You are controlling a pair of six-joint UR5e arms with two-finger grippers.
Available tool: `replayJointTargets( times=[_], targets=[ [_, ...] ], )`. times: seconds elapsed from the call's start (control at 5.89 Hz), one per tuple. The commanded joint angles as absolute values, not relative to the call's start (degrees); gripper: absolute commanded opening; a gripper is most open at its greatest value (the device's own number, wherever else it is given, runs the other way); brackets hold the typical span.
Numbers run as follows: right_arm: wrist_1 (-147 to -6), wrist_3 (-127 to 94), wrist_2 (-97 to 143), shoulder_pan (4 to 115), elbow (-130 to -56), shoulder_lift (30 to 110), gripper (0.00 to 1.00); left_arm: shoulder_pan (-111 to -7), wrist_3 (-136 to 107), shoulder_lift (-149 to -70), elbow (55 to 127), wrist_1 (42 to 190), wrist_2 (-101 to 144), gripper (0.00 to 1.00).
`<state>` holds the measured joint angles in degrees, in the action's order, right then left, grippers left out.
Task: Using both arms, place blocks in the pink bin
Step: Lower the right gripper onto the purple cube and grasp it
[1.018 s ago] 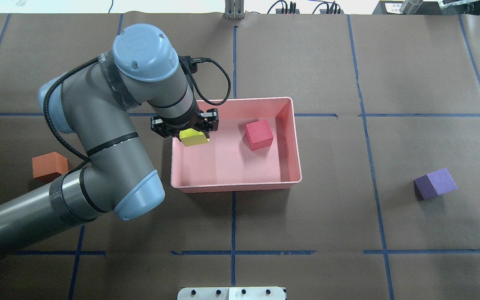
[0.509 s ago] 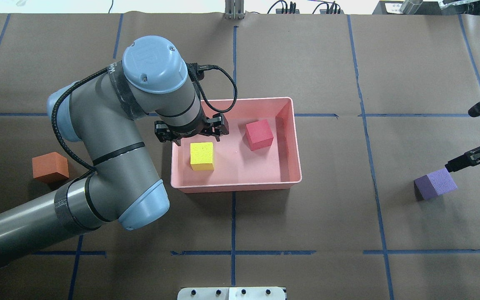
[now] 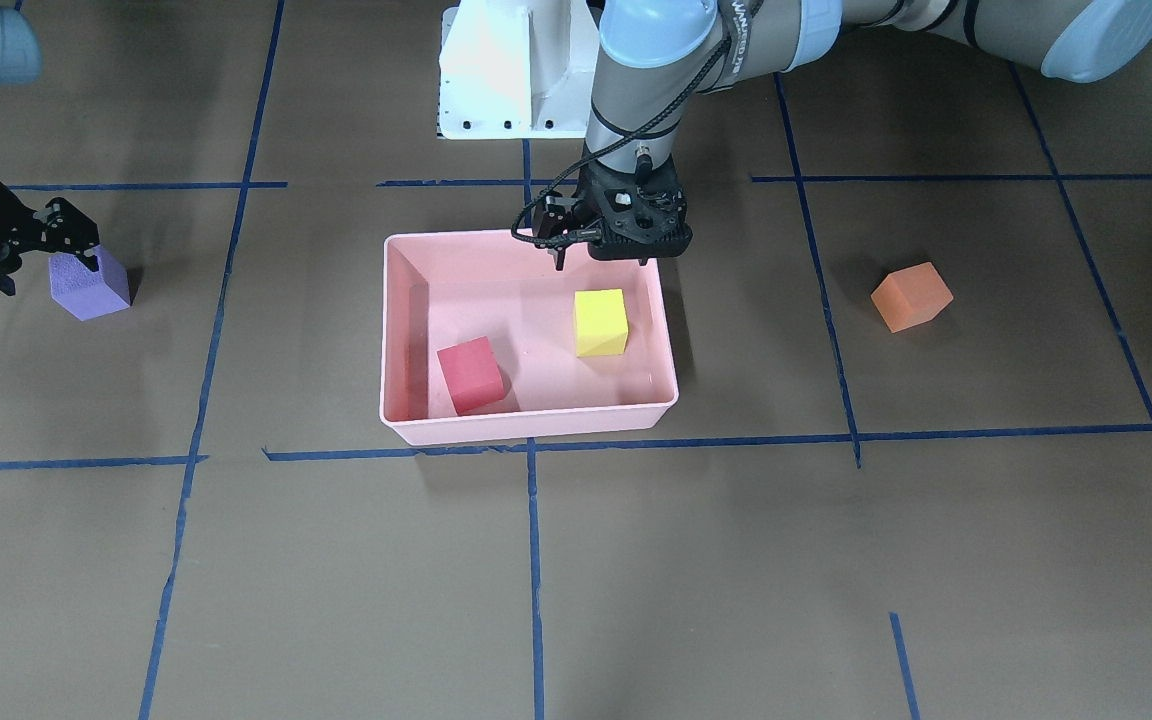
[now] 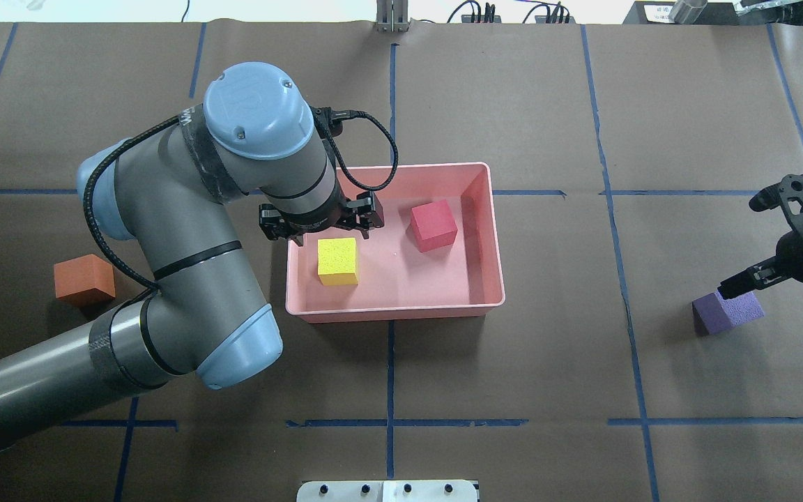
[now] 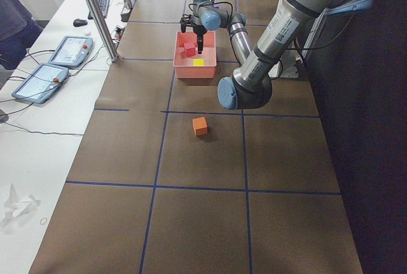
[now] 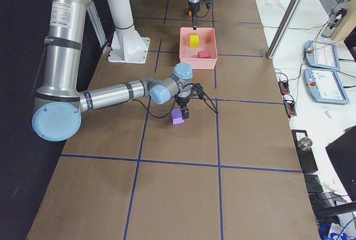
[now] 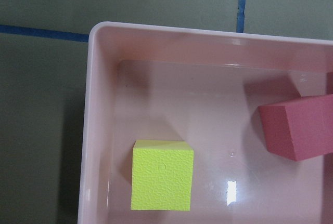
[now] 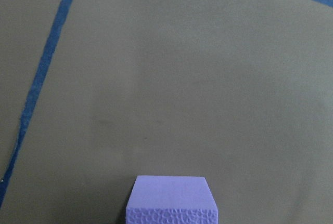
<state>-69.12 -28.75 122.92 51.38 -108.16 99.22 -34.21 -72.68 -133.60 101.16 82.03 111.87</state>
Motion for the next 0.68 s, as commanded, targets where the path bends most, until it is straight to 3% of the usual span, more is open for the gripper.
replayJointTargets(
  times=[0.0, 0.17, 0.34, 0.51],
  targets=[
    [-69.08, -29.70, 122.17, 48.62, -105.66, 98.88, 1.00, -34.19, -72.69, -133.51, 101.25, 82.09, 111.88, 1.00],
    [-69.08, -29.71, 121.30, 46.95, -103.47, 97.92, 1.00, -34.19, -72.69, -133.51, 101.34, 82.09, 111.88, 1.00],
    [-69.08, -29.71, 121.03, 46.06, -102.14, 96.26, 0.91, -34.19, -72.69, -133.51, 101.34, 82.09, 111.88, 1.00],
    [-69.08, -29.79, 121.11, 46.14, -102.48, 96.24, 0.61, -34.19, -72.51, -133.42, 101.25, 82.09, 111.88, 1.00]
  ],
)
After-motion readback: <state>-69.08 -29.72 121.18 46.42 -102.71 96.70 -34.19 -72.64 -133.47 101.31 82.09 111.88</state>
